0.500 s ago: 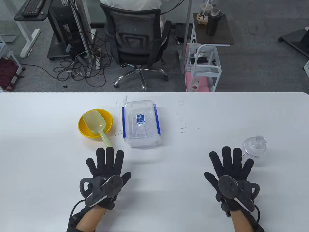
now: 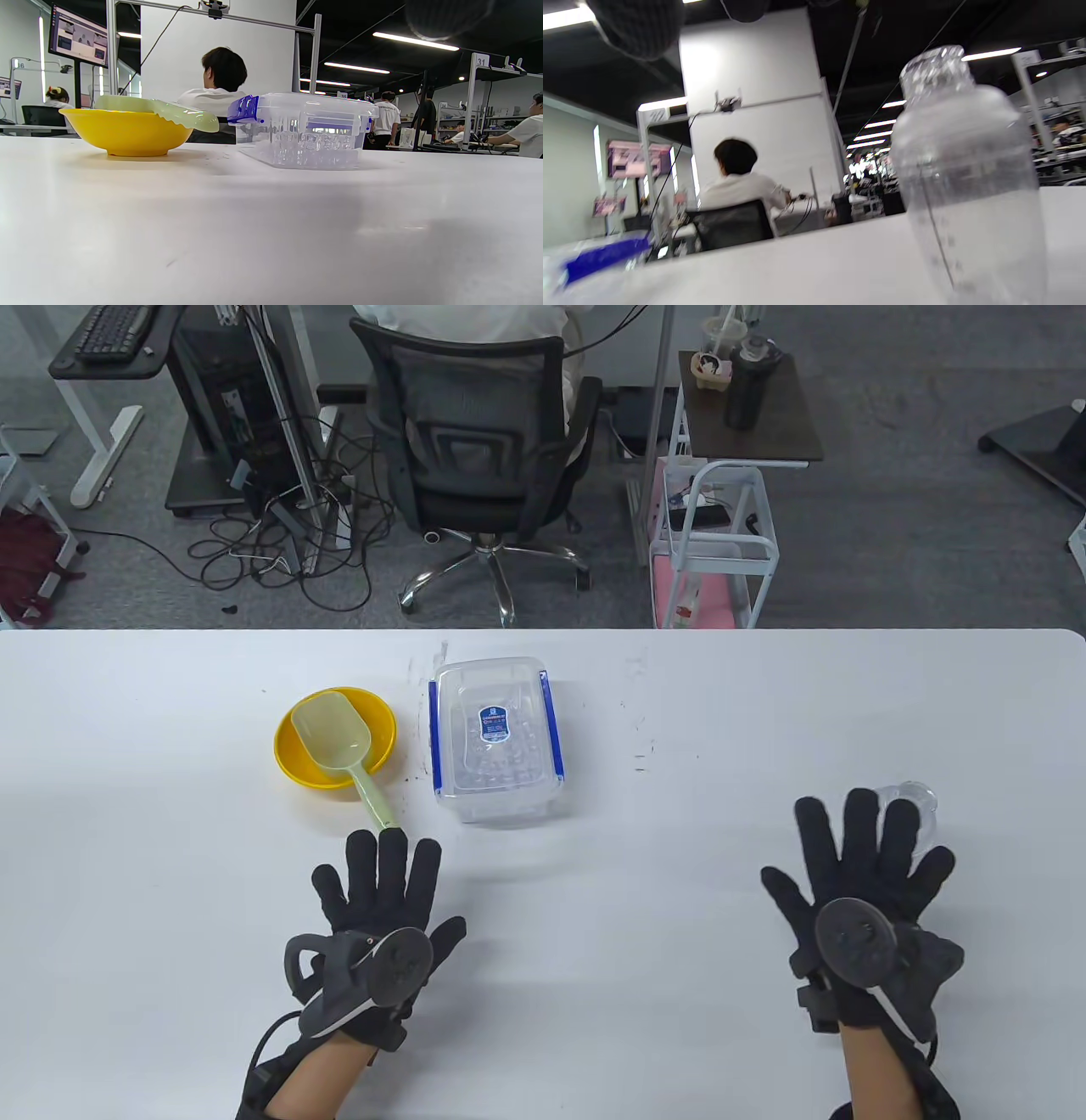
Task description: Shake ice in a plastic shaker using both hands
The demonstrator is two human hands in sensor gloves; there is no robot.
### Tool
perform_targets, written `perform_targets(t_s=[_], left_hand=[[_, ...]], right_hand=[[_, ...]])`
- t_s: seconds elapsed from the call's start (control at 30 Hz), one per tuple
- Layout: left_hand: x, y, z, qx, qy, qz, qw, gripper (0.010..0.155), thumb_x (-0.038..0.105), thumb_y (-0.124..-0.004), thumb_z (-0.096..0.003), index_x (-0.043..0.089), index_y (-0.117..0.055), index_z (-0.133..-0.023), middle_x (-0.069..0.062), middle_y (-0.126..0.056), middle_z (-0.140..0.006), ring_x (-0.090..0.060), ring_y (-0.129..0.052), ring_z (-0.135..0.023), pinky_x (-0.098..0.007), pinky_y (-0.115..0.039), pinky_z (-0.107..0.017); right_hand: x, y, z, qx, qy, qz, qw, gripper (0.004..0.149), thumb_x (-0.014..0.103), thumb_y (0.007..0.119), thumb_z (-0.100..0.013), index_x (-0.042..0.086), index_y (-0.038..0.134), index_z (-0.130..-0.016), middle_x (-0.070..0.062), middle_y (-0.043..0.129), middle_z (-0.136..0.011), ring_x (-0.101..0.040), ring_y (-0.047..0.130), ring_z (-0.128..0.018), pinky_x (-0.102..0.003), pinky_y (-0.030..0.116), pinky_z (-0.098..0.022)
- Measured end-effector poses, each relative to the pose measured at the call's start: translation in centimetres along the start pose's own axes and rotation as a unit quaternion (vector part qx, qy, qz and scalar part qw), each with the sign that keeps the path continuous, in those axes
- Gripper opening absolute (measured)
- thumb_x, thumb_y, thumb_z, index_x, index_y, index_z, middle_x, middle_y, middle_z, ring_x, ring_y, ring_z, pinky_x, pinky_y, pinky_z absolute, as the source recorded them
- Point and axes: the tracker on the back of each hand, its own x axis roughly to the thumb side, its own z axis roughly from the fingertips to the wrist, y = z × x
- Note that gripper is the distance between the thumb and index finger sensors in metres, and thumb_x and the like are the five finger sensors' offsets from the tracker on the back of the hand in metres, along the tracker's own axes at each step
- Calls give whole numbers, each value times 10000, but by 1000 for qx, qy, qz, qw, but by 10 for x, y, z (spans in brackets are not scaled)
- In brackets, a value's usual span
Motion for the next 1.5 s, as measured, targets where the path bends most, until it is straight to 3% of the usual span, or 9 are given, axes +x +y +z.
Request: perform_targets(t_s=[0.23,0.4,0.53,0.67,0.87,0.97,1.1,1.33,1.5], left_hand=[[-3,-3,-1,-7,0,1,1000,847,639,-629,-523,264,-211,-1157,-169,-139,-1196,-472,-80,-1075,-738,-171,-678],[-5,-1,1,4,-5,6,1000,847,638,-626,-525,266,-199,-1155,-168,-146,-1198,-467,-87,-1082,-734,-182,-689],[-1,-2,2,9,-19,9,1000,849,637,-626,-525,259,-200,-1154,-168,-166,-1200,-466,-105,-1086,-727,-207,-700],[1,-3,2,5,-25,5,1000,850,635,-628,-524,254,-204,-1154,-171,-174,-1200,-468,-107,-1087,-727,-214,-701],[-1,-2,2,2,-24,10,1000,852,635,-629,-523,249,-207,-1154,-172,-178,-1199,-468,-131,-1083,-726,-218,-700],[-2,-2,2,3,-23,14,1000,851,635,-628,-524,248,-207,-1154,-171,-178,-1199,-468,-130,-1084,-725,-218,-701],[-3,-2,2,1,-23,16,1000,850,634,-629,-524,248,-207,-1154,-172,-180,-1199,-468,-130,-1084,-725,-219,-700],[-1,-2,1,2,-21,18,1000,851,634,-628,-525,246,-205,-1154,-172,-180,-1199,-467,-132,-1084,-723,-218,-702],[8,4,0,21,-33,15,999,852,636,-625,-525,249,-200,-1154,-167,-179,-1202,-462,-133,-1088,-715,-222,-713]], right_hand=[[-58,-26,-41,-49,142,-64,987,1056,648,874,-245,447,331,-1128,-17,192,-1259,-413,147,-1155,-747,162,-767],[-97,-2,-47,-20,201,-107,974,1083,647,900,-245,488,270,-1113,3,181,-1259,-419,166,-1158,-742,243,-776],[-119,15,-45,-6,225,-128,966,1203,725,899,-195,394,209,-1123,-46,276,-1252,-483,411,-1119,-696,517,-735],[-129,26,-44,12,219,-195,956,1216,707,939,-177,351,275,-1131,-75,391,-1229,-504,510,-1079,-687,580,-702],[-128,53,-45,55,186,-271,943,1162,607,985,-206,333,339,-1132,-92,391,-1221,-531,476,-1071,-725,545,-694],[-127,64,-46,56,188,-338,920,1148,569,1001,-212,275,372,-1127,-130,393,-1199,-543,470,-1058,-742,531,-683],[-125,75,-46,60,191,-439,876,1037,474,1043,-221,446,476,-1088,-164,406,-1171,-548,471,-1046,-776,497,-659],[-101,53,-50,36,147,-456,877,999,464,1041,-223,414,525,-1077,-185,433,-1151,-563,526,-1016,-790,532,-627],[-33,20,-48,32,60,-508,859,1006,507,1008,-244,373,482,-1092,-192,429,-1146,-554,537,-1009,-774,563,-617]])
